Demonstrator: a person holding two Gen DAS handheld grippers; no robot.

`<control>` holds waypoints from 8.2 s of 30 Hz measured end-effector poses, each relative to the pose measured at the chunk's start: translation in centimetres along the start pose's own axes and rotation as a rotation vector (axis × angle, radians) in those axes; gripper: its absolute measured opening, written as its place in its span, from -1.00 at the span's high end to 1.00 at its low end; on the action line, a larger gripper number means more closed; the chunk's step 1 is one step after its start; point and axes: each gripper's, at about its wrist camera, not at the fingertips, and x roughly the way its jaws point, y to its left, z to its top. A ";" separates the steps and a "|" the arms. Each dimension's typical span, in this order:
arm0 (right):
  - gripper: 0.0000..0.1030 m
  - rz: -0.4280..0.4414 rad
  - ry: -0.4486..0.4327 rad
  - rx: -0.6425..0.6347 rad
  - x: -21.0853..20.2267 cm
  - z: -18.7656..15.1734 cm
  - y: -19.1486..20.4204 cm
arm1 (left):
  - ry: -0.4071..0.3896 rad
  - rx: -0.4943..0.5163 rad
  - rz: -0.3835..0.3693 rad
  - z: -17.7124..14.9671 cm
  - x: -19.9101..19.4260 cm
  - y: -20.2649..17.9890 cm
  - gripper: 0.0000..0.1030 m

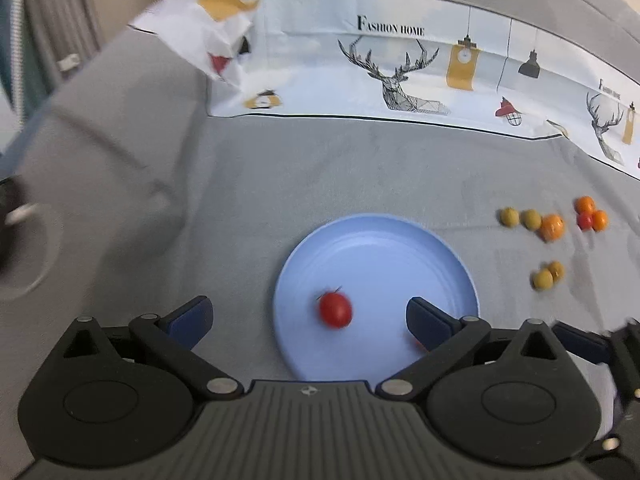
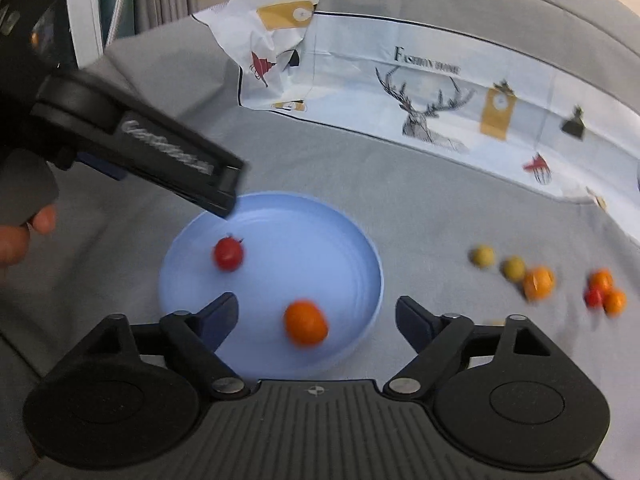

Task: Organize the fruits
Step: 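Carry both fruits to the blue plate and open both tools to release them, then withdraw both open tools from the plate, then grasp a yellow-green fruit with the left tool while the right tool grasps a tangerine, then lower both held fruits onto the blue plate and open both tools, then withdraw both open tools from the plate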

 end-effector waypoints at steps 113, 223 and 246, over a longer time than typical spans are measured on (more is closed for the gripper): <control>0.22 -0.501 -0.169 0.374 11.0 -6.1 -33.9 | 0.133 0.510 -0.265 2.6 15.4 -28.1 0.47; -0.62 -0.031 -0.003 0.023 4.7 2.0 0.5 | 0.041 -0.025 -0.099 0.1 4.4 0.5 -0.99; -0.95 -0.014 -0.187 -0.022 -16.1 -5.7 6.5 | -0.079 -0.054 -0.039 -12.0 -13.9 0.8 -0.99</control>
